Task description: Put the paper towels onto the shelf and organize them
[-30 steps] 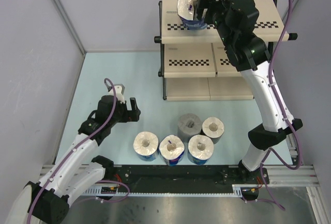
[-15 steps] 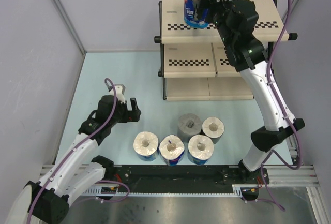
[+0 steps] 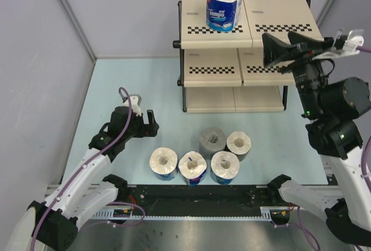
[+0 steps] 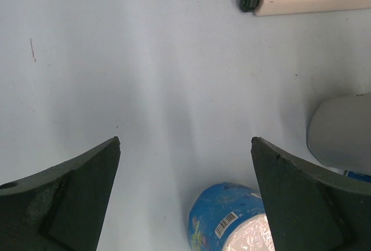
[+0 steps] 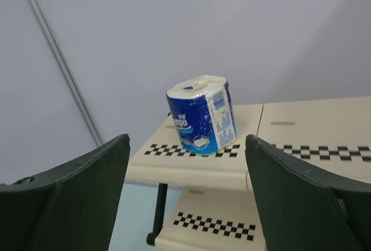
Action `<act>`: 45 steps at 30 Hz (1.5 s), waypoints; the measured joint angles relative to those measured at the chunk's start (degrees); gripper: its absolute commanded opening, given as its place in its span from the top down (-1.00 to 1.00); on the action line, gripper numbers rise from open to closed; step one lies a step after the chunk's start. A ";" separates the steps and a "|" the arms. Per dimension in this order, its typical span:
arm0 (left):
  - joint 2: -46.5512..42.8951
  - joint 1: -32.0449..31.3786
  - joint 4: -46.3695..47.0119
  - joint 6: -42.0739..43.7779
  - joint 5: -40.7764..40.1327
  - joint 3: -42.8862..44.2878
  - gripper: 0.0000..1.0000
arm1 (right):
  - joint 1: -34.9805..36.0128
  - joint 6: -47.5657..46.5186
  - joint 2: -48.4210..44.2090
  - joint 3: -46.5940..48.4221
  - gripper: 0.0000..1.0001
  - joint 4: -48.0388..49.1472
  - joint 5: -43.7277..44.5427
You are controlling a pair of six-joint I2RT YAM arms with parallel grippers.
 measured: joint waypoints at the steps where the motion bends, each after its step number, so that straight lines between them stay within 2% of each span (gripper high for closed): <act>1: -0.02 0.00 0.00 0.00 -0.02 0.00 -1.00 | 0.39 0.94 -2.23 -2.01 -0.63 -0.35 0.55; 5: -0.09 0.00 0.02 0.00 0.00 0.00 -0.99 | 3.52 5.20 -5.68 -9.14 -0.58 -5.49 2.99; 13: -0.15 0.00 0.07 0.00 0.83 0.00 -1.00 | 17.73 15.34 -4.46 -30.01 -0.70 -22.99 11.56; 20: -0.11 0.00 0.09 0.00 1.92 0.00 -1.00 | 19.04 24.55 -11.02 -43.36 -0.72 -26.58 12.48; 23: -0.04 0.00 0.13 -0.02 2.69 0.00 -1.00 | 18.99 26.14 -10.93 -45.55 -0.72 -25.92 11.34; 31: 0.52 0.00 0.48 -0.02 3.56 0.00 -1.00 | 18.10 26.03 -3.76 -49.00 -0.70 -21.42 4.50; 45: 0.83 0.00 0.50 -0.02 4.07 0.00 -0.99 | 13.33 19.15 1.11 -49.37 -0.47 -16.28 -4.17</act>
